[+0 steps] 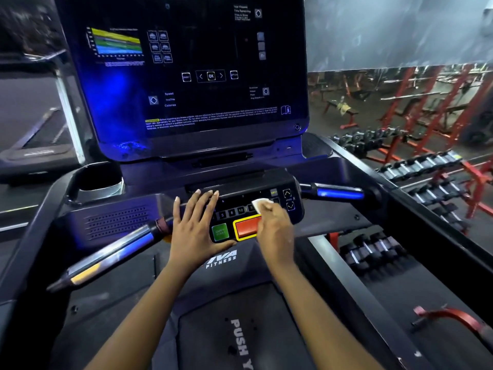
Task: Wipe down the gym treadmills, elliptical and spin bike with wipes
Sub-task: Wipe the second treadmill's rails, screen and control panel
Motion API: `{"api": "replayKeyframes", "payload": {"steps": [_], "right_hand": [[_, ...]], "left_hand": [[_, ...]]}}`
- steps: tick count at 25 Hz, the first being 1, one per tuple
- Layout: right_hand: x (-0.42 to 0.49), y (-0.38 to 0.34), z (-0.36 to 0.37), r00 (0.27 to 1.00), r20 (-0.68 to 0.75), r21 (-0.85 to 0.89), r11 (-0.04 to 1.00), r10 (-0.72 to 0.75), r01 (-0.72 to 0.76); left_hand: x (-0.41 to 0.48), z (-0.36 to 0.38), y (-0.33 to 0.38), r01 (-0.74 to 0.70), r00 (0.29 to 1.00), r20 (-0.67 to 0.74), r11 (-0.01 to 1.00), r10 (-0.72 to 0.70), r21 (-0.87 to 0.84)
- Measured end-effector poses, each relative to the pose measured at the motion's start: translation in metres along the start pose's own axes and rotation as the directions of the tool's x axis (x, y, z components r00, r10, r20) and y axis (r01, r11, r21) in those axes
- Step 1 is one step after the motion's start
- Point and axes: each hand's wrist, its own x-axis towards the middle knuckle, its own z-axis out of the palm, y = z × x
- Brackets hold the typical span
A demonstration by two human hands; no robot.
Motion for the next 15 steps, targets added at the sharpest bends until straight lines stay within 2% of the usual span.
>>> {"api": "replayKeyframes", "payload": {"steps": [2, 4, 6, 8, 9, 12, 15], "right_hand": [[-0.009, -0.01, 0.002, 0.995, 0.047, 0.041, 0.995, -0.087, 0.086], [0.001, 0.0, -0.005, 0.995, -0.013, 0.08, 0.992, -0.097, 0.098], [0.024, 0.021, -0.012, 0.991, -0.119, 0.083, 0.995, 0.062, -0.053], [0.044, 0.034, -0.013, 0.97, -0.129, 0.075, 0.977, 0.208, -0.2], [0.048, 0.029, -0.01, 0.968, -0.107, 0.058, 0.973, 0.227, -0.222], [0.031, -0.009, 0.008, 0.991, -0.088, -0.044, 0.994, 0.099, -0.103], [-0.002, -0.051, 0.019, 0.996, -0.028, -0.003, 0.997, -0.08, 0.08]], "left_hand": [[0.0, 0.0, 0.001, -0.003, 1.0, -0.009, 1.0, 0.003, -0.008], [0.0, 0.0, 0.001, -0.007, 1.0, -0.003, 1.0, 0.007, -0.011], [-0.001, 0.0, 0.0, -0.006, 1.0, 0.008, 1.0, 0.006, -0.012], [-0.001, 0.0, 0.0, -0.006, 1.0, 0.012, 1.0, 0.007, -0.011], [-0.001, 0.001, 0.0, -0.008, 1.0, 0.012, 1.0, 0.009, -0.011], [-0.001, 0.001, 0.0, -0.013, 1.0, 0.012, 1.0, 0.014, -0.018], [0.0, 0.001, -0.001, -0.028, 0.999, -0.027, 0.998, 0.026, -0.065]]}}
